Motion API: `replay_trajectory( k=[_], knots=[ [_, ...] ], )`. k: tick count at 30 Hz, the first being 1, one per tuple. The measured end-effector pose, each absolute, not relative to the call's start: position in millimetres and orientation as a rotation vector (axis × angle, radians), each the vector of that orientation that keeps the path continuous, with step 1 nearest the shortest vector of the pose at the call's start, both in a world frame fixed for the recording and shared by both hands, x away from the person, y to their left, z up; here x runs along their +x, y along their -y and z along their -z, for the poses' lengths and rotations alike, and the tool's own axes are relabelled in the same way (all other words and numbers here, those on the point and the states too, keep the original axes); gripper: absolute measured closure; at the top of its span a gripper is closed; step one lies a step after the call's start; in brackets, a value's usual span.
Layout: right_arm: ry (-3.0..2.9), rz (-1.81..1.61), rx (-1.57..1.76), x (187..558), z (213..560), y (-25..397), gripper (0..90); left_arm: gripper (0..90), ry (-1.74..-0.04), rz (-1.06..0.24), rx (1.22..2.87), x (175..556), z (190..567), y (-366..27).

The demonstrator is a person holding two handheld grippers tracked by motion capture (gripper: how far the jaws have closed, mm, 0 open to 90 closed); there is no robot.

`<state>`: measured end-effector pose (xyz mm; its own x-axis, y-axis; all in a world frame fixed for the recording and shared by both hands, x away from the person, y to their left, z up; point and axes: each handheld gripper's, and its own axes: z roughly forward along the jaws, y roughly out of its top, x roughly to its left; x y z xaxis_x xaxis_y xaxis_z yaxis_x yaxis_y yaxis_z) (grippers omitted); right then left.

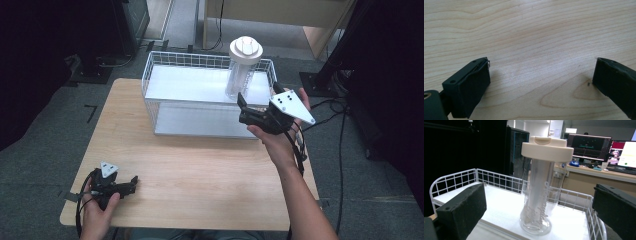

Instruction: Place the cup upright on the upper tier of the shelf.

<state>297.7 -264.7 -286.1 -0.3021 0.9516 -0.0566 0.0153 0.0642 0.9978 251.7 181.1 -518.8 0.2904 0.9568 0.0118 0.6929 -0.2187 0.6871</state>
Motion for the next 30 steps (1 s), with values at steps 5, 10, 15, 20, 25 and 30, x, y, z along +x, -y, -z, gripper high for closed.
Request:
replay_trajectory(
  k=[5,10,15,20,25,30],
  knots=[
    [-1.485,-1.365,1.020,291,292,271,0.0,1.5,-1.469,-0.598,1.991,252,519,-181],
    [-1.482,-1.371,1.035,285,298,277,0.0,1.5,-1.470,-0.597,1.989,252,519,-181],
    [-1.491,-1.362,1.038,281,306,283,0.0,1.5,-1.469,-0.598,1.990,252,519,-181],
    [-1.491,-1.349,1.059,279,315,289,0.0,1.5,-1.469,-0.598,1.990,252,519,-181],
    [-1.492,-1.342,1.079,277,323,295,0.0,1.5,-1.469,-0.598,1.991,252,519,-181],
    [-1.493,-1.331,1.100,275,332,301,0.0,1.5,-1.469,-0.598,1.991,252,519,-181]
  ],
)
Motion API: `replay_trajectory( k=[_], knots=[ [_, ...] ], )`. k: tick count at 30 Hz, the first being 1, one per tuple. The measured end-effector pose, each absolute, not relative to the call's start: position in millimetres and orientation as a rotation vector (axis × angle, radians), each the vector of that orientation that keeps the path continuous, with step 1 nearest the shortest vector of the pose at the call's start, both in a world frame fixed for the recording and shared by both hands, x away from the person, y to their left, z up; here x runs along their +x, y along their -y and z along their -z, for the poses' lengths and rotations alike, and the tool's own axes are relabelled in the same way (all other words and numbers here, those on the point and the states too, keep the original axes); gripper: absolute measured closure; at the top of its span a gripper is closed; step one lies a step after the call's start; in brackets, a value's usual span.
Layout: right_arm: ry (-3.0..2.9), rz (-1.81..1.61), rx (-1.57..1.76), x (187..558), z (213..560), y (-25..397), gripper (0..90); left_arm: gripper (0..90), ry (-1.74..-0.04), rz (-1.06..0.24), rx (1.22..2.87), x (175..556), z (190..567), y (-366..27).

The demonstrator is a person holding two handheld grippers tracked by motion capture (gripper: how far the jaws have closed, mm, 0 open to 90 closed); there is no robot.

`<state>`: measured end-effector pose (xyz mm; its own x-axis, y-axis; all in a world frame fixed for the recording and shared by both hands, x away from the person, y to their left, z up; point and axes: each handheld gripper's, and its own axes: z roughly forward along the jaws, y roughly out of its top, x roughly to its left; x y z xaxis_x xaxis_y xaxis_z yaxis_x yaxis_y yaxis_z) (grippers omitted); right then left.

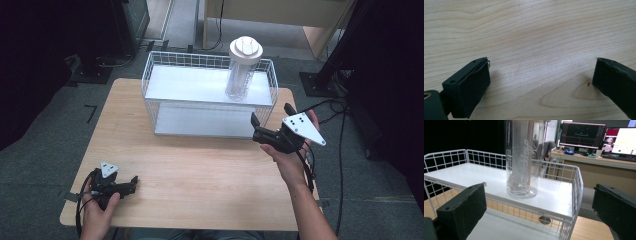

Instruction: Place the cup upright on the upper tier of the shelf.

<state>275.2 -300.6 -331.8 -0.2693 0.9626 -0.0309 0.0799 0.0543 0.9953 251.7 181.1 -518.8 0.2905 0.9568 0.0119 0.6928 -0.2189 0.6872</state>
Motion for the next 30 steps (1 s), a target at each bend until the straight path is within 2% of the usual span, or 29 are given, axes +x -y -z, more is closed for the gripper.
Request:
replay_trajectory(
  k=[30],
  knots=[
    [-1.502,-1.271,1.214,268,379,331,0.0,1.5,-1.469,-0.598,1.989,252,519,-181]
  ],
)
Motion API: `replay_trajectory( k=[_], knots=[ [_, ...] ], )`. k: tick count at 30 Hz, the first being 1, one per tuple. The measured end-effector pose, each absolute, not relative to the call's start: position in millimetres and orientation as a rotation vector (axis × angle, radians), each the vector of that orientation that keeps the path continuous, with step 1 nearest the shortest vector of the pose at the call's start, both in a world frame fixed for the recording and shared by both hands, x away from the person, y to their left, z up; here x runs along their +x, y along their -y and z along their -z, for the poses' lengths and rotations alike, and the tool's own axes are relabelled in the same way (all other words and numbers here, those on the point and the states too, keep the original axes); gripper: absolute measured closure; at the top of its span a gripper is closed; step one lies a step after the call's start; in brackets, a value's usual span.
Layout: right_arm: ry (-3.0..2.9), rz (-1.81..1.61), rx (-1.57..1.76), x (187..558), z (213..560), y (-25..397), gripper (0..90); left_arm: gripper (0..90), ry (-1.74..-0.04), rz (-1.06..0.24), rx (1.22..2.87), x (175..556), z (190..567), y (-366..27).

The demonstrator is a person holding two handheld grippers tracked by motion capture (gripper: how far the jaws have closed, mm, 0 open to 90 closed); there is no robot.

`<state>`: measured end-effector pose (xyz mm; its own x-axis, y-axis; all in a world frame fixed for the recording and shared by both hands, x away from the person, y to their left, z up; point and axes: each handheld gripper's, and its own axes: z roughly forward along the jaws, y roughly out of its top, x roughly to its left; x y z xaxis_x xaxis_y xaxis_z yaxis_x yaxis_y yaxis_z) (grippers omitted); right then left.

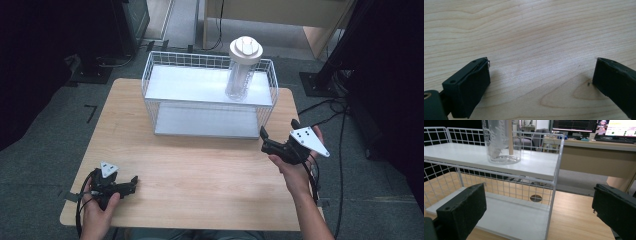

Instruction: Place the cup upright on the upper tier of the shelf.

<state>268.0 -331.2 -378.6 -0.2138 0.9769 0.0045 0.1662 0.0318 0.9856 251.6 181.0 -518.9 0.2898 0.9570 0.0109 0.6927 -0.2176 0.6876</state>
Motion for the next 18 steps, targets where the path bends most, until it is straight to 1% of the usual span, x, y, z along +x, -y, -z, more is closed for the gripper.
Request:
replay_trajectory(
  k=[18],
  knots=[
    [-1.520,-1.216,1.286,262,409,350,0.0,1.5,-1.469,-0.597,1.990,252,519,-181]
  ],
)
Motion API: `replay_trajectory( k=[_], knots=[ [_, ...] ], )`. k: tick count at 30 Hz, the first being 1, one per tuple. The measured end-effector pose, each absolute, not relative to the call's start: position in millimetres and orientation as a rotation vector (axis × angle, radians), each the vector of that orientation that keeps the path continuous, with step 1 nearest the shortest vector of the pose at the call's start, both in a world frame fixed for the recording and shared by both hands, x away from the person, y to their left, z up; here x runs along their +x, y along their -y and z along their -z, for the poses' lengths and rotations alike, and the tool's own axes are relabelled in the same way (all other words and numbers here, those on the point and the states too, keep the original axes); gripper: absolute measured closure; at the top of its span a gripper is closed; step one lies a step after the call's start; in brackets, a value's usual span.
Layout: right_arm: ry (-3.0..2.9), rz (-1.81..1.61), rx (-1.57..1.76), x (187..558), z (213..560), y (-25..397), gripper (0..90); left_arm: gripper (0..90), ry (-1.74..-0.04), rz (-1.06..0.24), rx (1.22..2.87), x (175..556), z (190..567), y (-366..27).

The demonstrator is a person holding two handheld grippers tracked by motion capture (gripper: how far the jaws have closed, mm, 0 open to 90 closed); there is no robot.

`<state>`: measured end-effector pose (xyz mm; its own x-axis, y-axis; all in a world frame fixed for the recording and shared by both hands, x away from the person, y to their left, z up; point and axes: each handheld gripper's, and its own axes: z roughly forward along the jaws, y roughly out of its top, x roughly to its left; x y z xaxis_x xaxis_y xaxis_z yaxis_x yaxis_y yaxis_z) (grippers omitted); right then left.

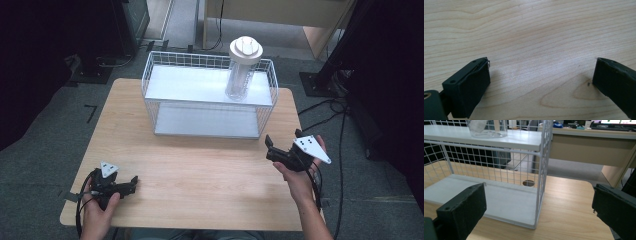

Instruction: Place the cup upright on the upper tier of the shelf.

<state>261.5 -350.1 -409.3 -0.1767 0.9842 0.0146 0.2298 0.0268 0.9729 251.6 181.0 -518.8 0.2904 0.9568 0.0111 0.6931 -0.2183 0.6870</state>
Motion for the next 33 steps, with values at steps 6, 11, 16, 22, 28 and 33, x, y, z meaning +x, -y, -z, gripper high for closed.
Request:
replay_trajectory(
  k=[6,11,16,22,28,33],
  knots=[
    [-1.520,-1.195,1.315,258,420,358,0.0,1.5,-1.469,-0.597,1.990,252,519,-181],
    [-1.526,-1.174,1.339,255,430,365,0.0,1.5,-1.470,-0.597,1.990,252,519,-181],
    [-1.528,-1.154,1.367,251,441,372,0.0,1.5,-1.469,-0.597,1.990,252,519,-181],
    [-1.535,-1.125,1.390,247,452,380,0.0,1.5,-1.470,-0.597,1.989,252,519,-181],
    [-1.551,-1.089,1.422,243,466,388,0.0,1.5,-1.470,-0.597,1.990,252,519,-181],
    [-1.582,-1.050,1.448,239,478,394,0.0,1.5,-1.470,-0.597,1.990,252,519,-181]
  ],
)
